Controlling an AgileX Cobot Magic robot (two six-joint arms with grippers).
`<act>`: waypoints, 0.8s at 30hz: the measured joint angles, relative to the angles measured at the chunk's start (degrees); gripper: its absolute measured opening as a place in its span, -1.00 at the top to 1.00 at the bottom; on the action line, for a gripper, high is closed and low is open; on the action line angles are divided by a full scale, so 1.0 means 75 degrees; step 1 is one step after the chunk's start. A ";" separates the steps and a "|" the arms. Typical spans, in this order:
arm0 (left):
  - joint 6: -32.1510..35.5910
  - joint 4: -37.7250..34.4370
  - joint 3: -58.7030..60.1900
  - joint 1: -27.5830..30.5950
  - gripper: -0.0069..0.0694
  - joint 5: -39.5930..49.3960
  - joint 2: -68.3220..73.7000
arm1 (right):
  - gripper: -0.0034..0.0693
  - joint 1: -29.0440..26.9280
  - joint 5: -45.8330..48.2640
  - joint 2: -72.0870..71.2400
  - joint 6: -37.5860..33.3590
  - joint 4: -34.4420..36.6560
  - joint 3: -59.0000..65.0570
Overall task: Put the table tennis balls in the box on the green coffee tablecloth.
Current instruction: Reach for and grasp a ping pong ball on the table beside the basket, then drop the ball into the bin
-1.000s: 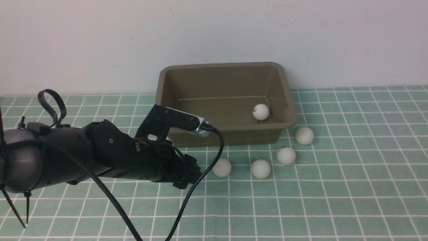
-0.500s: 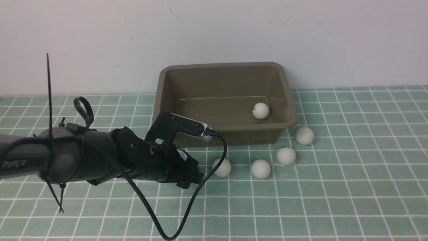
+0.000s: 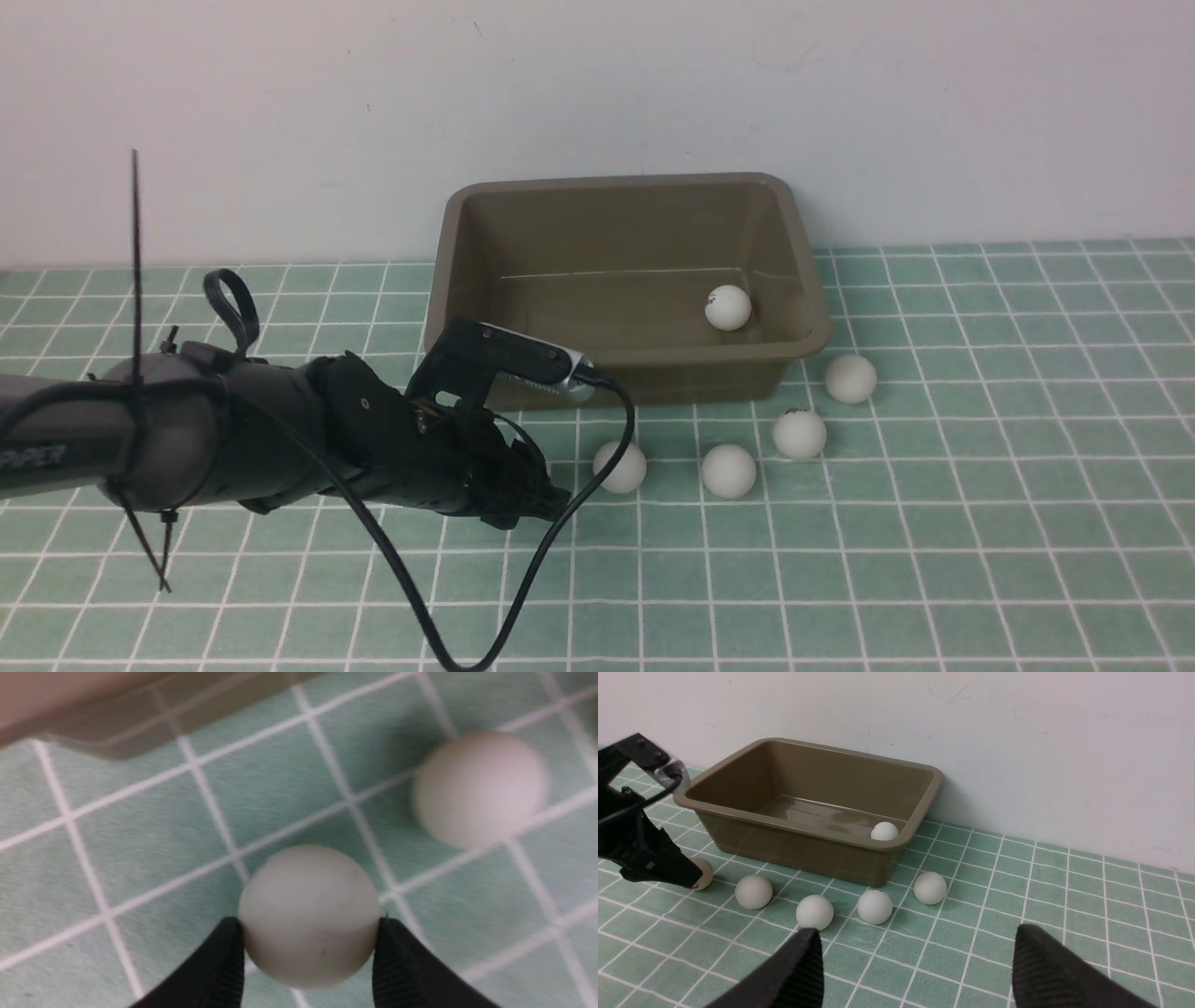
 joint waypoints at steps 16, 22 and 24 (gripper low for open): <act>0.1204 -0.0002 -0.0083 -0.0005 0.00 -0.0807 -0.2091 | -0.45 0.0000 0.0000 0.0000 0.0000 0.0000 0.0000; 0.1908 -0.0002 -0.1186 -0.0005 -0.02 -0.0915 -0.1012 | -0.45 0.0000 -0.0007 0.0000 0.0000 0.0000 0.0000; 0.2014 -0.0002 -0.1871 -0.0005 -0.15 -0.0693 -0.0397 | -0.45 0.0000 -0.0007 0.0000 0.0000 0.0000 0.0000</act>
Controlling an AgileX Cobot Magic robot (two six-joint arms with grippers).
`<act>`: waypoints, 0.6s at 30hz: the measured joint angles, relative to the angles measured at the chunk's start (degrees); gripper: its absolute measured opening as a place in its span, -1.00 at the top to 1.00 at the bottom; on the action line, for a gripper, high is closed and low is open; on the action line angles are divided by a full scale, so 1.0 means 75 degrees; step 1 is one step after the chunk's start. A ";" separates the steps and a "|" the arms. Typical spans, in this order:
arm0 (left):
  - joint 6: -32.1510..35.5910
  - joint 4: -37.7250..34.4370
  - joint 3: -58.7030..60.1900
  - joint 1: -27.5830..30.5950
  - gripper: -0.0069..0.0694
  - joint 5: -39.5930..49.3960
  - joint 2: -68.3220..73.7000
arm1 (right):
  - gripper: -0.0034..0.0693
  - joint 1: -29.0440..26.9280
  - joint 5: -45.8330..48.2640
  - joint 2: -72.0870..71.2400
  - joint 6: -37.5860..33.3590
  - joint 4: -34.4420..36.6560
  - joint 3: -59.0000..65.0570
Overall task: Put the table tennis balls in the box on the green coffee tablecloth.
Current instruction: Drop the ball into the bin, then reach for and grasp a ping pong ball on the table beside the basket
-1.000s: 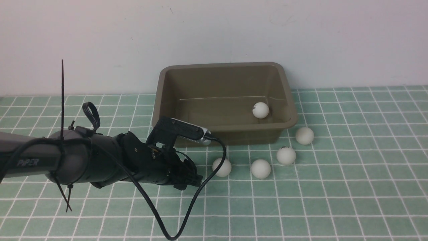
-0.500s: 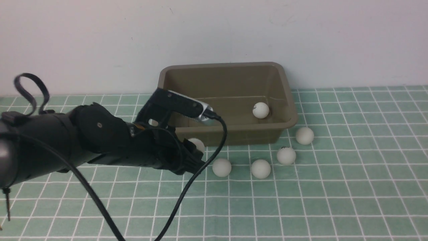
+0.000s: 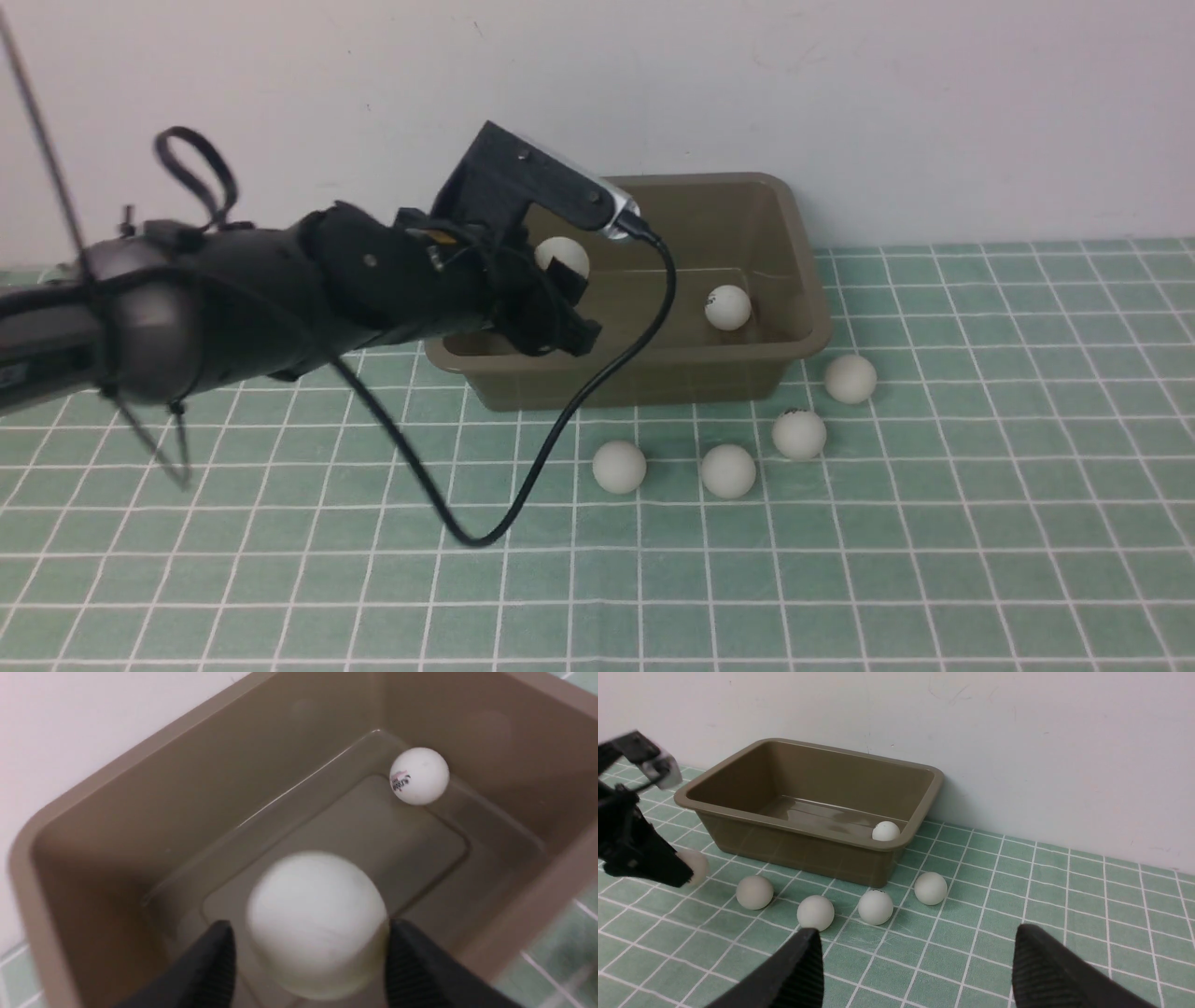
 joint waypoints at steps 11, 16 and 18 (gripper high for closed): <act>-0.0098 -0.0476 -0.1163 0.0058 -0.49 0.1519 0.0616 | -0.45 0.0000 0.0143 0.0000 0.0000 -0.0013 0.0000; -0.0263 0.0012 -0.1169 0.0317 -0.18 0.3336 -0.0229 | -0.45 0.0000 0.0225 0.0000 0.0000 -0.0016 0.0000; -0.0460 0.0314 -0.1169 0.0417 -0.06 0.3787 -0.0535 | -0.45 0.0000 0.0229 0.0000 0.0000 -0.0016 0.0000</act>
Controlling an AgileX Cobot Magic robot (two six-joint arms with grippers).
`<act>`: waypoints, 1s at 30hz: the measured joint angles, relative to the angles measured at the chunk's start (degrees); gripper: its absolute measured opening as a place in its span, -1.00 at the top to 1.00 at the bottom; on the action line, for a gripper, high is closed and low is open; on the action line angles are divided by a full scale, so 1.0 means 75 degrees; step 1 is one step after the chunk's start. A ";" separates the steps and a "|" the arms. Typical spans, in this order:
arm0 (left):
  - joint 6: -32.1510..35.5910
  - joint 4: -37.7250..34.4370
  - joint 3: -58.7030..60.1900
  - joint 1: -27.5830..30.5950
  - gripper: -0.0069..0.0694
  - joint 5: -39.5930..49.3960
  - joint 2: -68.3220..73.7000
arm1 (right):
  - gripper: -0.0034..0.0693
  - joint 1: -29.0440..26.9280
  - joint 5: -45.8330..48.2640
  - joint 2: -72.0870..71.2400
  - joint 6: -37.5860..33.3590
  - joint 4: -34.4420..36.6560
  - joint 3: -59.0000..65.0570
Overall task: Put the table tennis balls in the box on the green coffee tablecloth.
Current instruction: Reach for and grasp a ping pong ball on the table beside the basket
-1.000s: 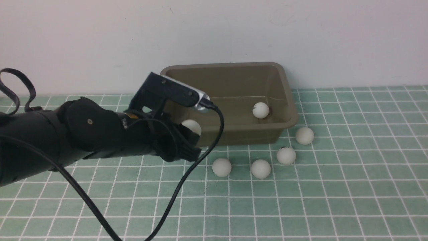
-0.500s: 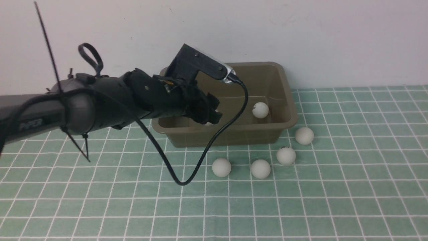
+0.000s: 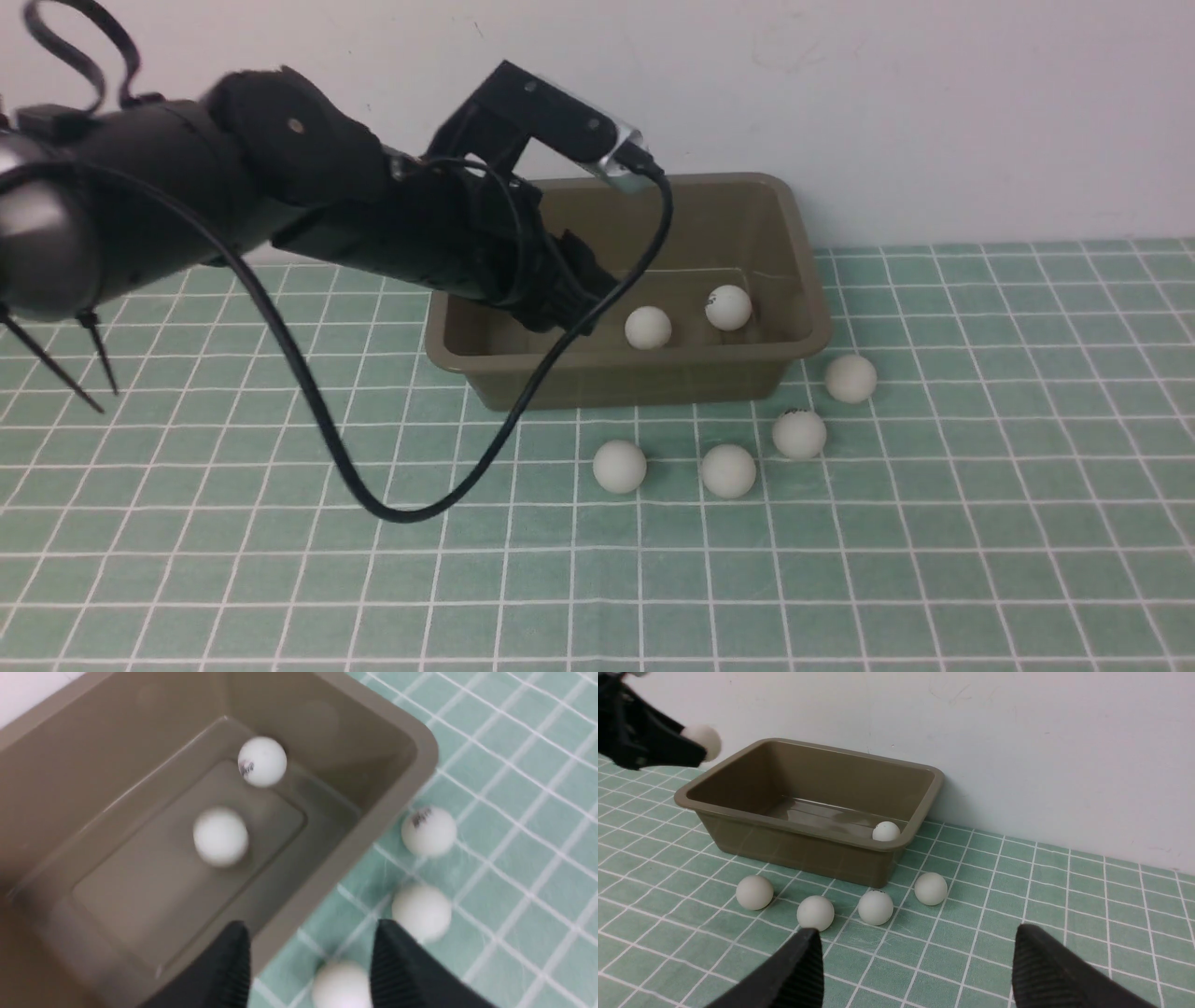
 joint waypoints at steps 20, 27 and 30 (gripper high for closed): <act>-0.3233 0.2569 0.0096 0.0308 0.31 0.3292 -0.1582 | -0.45 0.0000 0.0000 0.0000 0.0000 0.0000 0.0000; -0.3485 0.2659 0.1757 -0.0427 0.31 0.1558 -0.1582 | -0.45 0.0000 0.0000 0.0000 0.0000 0.0000 0.0008; -0.3493 0.2552 0.2469 -0.0846 0.31 0.0461 -0.1582 | -0.45 0.0000 0.0000 0.0000 0.0000 0.0000 0.0015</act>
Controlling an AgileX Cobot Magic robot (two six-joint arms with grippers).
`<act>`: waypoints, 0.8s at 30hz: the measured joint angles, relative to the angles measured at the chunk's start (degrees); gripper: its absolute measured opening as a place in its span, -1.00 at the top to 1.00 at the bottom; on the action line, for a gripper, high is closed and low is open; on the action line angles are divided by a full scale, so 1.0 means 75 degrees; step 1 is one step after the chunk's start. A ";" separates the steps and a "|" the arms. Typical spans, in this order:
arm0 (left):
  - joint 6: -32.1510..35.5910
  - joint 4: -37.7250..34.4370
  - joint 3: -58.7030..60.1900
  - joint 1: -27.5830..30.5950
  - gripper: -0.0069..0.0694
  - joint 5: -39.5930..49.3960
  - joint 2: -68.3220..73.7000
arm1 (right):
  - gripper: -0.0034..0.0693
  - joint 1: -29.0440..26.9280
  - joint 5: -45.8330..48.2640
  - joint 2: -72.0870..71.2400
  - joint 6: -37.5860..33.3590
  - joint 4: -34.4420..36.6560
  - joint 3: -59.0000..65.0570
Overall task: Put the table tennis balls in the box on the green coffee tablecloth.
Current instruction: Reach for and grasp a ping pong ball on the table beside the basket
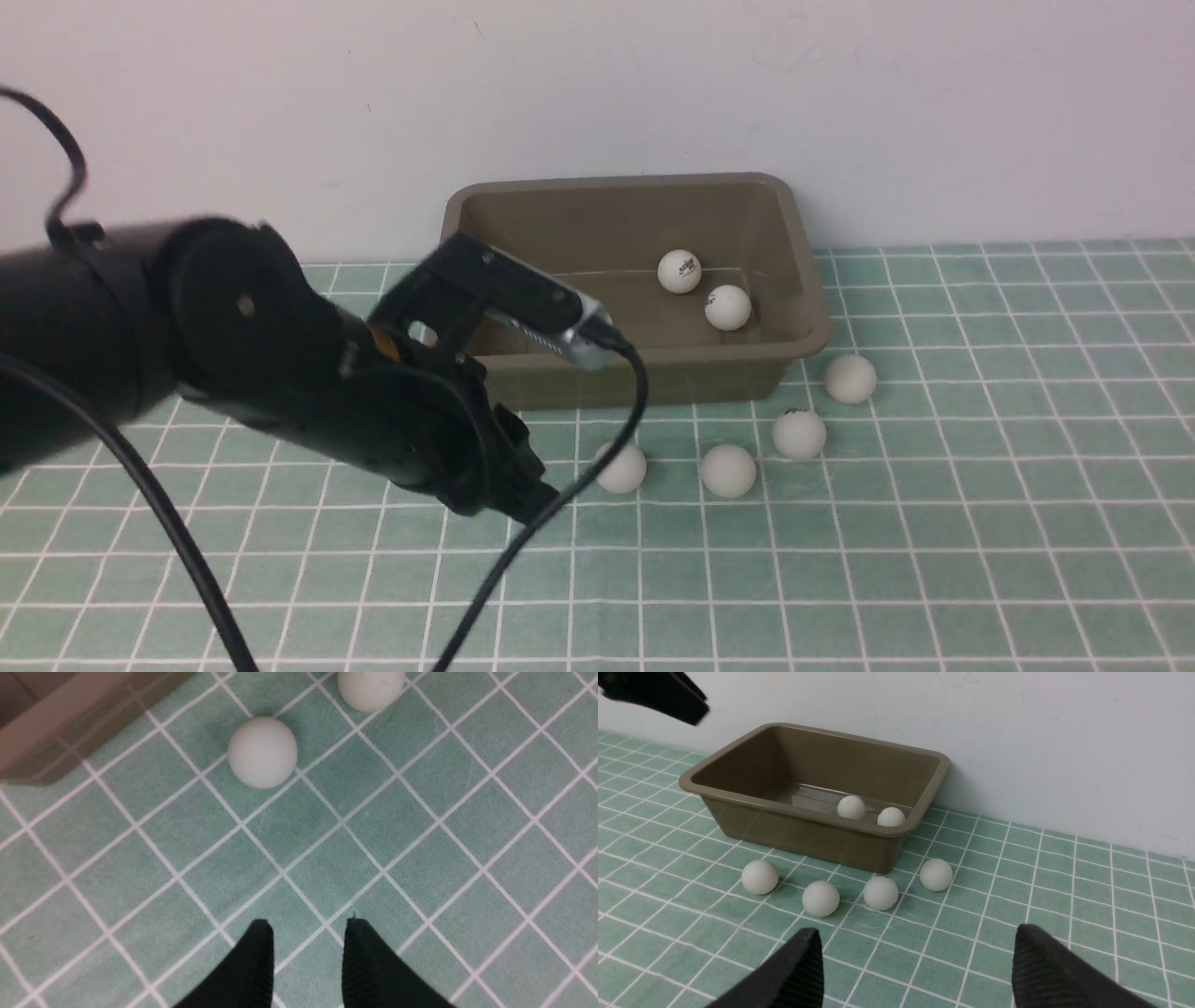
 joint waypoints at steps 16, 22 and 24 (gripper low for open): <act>0.0478 -0.1148 0.0697 -0.0848 -0.56 -0.3777 0.1642 | -0.45 0.0000 -0.0055 0.0000 0.0000 0.0000 0.0000; 0.0478 -0.1458 0.0225 -0.0848 -0.58 -0.4203 0.2398 | -0.45 0.0000 -0.0055 0.0000 0.0000 0.0000 0.0000; 0.0478 -0.1496 0.0029 -0.0854 -0.58 -0.4255 0.2600 | -0.45 0.0000 -0.0055 0.0000 0.0000 0.0000 0.0000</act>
